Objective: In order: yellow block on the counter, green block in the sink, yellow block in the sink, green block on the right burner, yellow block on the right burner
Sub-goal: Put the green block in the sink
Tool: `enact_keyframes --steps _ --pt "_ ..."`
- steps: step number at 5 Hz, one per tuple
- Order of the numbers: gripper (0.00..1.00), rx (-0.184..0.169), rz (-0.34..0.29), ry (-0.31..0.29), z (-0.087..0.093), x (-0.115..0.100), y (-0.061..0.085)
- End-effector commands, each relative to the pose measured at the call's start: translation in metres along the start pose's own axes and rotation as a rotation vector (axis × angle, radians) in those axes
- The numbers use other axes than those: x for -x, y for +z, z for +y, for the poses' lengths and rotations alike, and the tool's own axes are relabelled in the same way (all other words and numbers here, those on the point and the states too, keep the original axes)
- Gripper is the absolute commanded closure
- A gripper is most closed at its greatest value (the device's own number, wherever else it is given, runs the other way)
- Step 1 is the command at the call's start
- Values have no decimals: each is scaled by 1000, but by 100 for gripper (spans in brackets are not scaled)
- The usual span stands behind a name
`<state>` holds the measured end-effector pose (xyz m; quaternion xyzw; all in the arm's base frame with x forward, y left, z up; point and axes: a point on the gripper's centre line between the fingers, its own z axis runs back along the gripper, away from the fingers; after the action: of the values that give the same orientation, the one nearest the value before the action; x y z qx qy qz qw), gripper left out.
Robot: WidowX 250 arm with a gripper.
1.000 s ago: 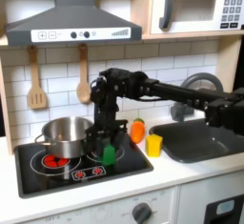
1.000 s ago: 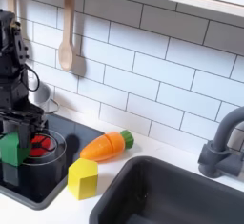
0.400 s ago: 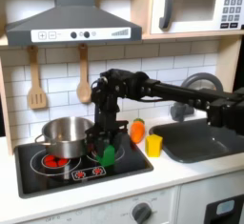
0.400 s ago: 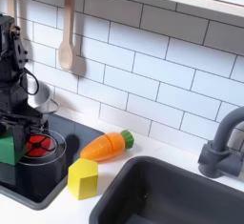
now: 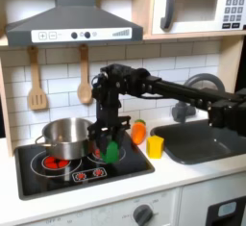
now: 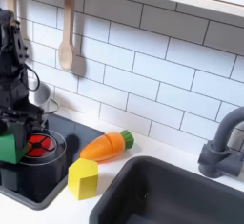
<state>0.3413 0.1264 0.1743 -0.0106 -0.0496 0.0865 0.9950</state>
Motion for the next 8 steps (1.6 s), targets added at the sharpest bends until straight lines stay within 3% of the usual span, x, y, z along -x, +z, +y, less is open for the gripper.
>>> enact_keyframes --steps 1,2,3,6,7,8 --pt "100 56 -15 26 -15 -7 17" --pt "100 74 -30 -4 -34 -9 26" --pt "100 109 -14 -14 -54 -7 27" --pt "100 147 -25 -50 -98 1 40" --pt "100 158 -1 -61 -111 6 36" --pt "100 160 -12 -77 -120 12 41"
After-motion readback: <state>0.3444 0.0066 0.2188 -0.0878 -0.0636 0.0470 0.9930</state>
